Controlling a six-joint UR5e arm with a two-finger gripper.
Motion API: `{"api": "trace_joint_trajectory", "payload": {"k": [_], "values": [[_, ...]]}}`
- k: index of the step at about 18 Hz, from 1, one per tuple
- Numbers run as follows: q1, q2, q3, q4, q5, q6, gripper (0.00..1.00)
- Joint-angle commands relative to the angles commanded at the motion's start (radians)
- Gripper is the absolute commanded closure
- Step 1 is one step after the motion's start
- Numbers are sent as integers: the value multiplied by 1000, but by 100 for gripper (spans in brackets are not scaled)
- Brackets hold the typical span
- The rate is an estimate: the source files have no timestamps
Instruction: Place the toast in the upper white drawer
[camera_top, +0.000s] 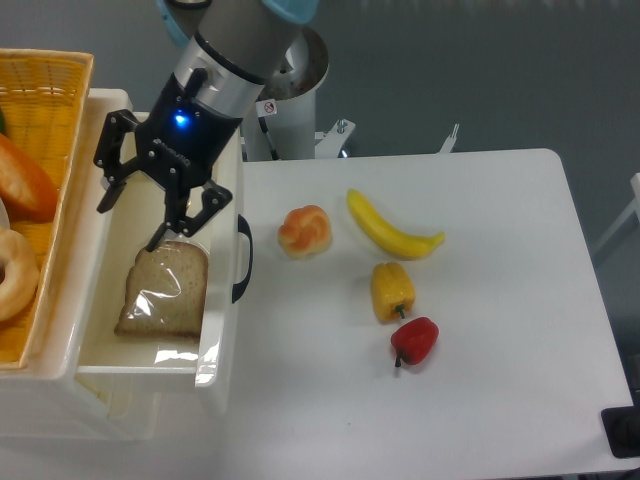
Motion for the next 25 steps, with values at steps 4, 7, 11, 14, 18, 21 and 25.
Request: {"api": "trace_joint_trajectory", "payload": {"k": [4,7,11,14,18,21,25], "values": [[29,-2,5,20,6,3,0],[43,0,6,71,47,12,0],[42,6,-5,64,293,87,0],[45,6,-6,61,304,81,0],[40,14,-12,61,395,83,0],[34,18,-15,55,457,84,0],[34,21,-28,57,463,84,0]]}}
